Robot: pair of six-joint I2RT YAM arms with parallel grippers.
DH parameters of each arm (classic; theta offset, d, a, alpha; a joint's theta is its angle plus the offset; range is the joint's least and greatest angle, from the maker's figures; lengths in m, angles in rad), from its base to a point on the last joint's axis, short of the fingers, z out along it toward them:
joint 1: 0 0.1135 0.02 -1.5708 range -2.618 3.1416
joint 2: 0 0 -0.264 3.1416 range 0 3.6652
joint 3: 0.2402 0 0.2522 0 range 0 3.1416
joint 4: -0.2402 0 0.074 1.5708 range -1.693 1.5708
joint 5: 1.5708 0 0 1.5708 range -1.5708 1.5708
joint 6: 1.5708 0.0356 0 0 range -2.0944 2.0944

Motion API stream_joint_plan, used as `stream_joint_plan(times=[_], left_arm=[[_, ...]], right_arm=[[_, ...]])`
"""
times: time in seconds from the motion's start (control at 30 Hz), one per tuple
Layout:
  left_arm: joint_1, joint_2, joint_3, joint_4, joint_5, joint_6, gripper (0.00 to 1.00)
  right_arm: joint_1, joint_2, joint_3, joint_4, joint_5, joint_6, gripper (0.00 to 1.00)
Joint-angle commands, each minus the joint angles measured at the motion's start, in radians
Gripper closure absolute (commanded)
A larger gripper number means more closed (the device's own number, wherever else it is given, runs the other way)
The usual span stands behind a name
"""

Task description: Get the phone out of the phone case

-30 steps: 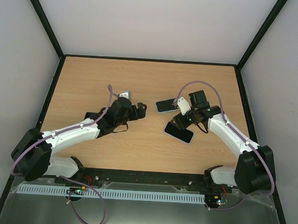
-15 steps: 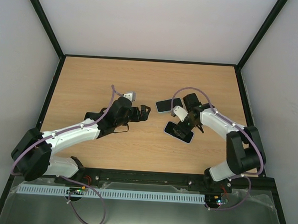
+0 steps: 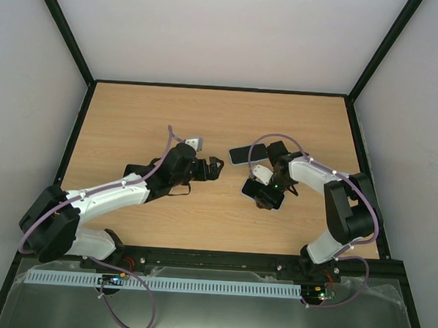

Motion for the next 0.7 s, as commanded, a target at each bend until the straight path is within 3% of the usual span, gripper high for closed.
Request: stream_joint_plan(times=[0.0, 0.13, 0.37, 0.53, 0.67], left_arm=[[-0.006, 0.011, 0.002, 0.02, 0.007, 0.014, 0.0], [-0.01, 0.018, -0.002, 0.02, 0.004, 0.005, 0.0], [-0.016, 0.023, -0.002, 0.023, -0.006, -0.013, 0.0], [-0.021, 0.024, -0.012, 0.037, -0.019, -0.024, 0.0], [-0.021, 0.046, -0.024, 0.05, -0.027, -0.072, 0.0]], right_arm=[[0.005, 0.024, -0.019, 0.015, 0.014, 0.018, 0.04], [0.008, 0.034, -0.034, 0.031, 0.04, 0.024, 0.17], [0.054, 0.02, -0.097, 0.051, 0.164, 0.012, 0.24], [0.054, 0.03, -0.07, -0.014, 0.088, -0.002, 0.51], [0.054, -0.046, -0.049, -0.018, 0.049, 0.025, 0.62]])
